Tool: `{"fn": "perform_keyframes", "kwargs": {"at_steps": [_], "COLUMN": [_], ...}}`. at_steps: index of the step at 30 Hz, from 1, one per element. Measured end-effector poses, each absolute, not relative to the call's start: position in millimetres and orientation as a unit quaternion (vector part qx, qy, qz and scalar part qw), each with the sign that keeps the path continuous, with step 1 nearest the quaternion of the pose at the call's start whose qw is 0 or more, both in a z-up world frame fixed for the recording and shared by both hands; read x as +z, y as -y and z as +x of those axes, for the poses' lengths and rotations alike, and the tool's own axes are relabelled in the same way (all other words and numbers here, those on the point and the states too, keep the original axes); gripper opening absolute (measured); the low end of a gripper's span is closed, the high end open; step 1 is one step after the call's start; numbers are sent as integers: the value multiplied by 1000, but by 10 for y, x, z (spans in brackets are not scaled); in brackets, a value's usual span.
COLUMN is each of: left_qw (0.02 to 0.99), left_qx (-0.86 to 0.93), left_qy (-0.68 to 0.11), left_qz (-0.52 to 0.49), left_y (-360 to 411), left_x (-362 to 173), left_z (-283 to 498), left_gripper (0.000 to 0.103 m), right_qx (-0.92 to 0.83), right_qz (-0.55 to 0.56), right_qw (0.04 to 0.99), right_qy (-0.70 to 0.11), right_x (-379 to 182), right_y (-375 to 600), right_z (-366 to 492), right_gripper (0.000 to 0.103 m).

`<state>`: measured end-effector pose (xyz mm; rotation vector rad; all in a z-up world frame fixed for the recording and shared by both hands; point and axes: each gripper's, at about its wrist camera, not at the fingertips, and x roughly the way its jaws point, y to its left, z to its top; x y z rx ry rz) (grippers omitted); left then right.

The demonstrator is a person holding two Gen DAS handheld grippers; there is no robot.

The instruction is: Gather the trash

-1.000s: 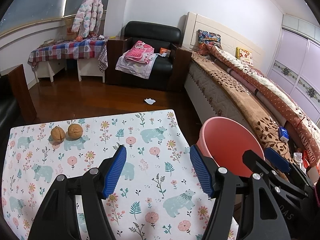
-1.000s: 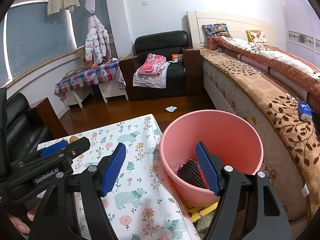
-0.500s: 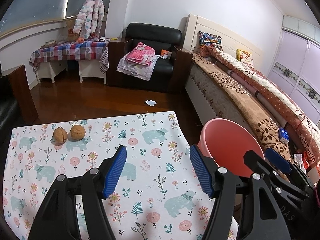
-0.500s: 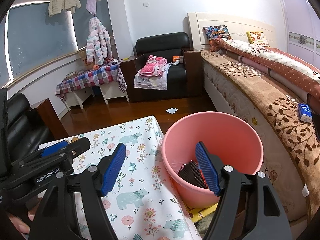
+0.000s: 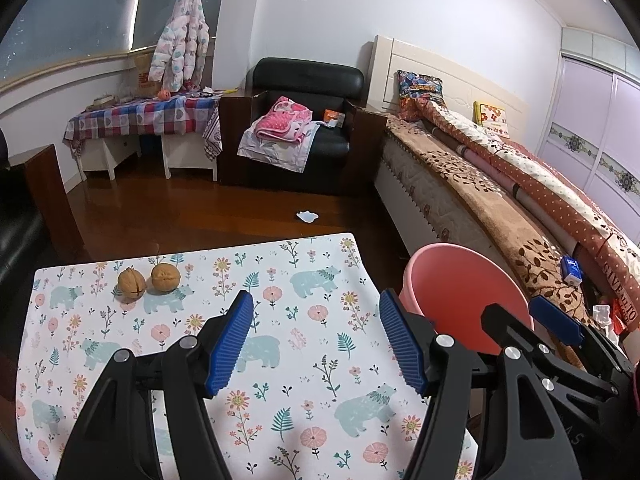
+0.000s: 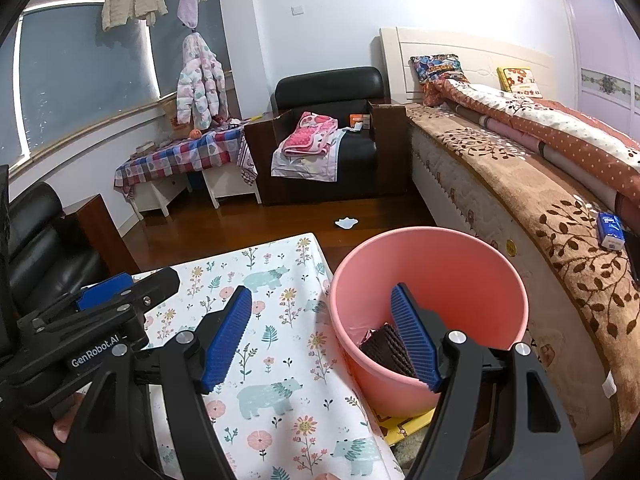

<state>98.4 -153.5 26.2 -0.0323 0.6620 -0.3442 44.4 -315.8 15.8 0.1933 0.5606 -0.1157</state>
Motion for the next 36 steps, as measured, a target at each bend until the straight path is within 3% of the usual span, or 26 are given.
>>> {"fn": "perform_keyframes", "kwargs": {"at_steps": [36], "left_qw": [929], "left_qx": [-167], "left_qy": [-331], "left_qz": [-16], "left_y": [1558], "left_x": [232], "left_z": [1010], "left_gripper": [65], "right_qx": [-56], "right_qz": [93], "right_qw": [954], "right_qy": [-281], "right_x": [148], "right_y": [3139], "right_z": [457], "right_gripper": [72]}}
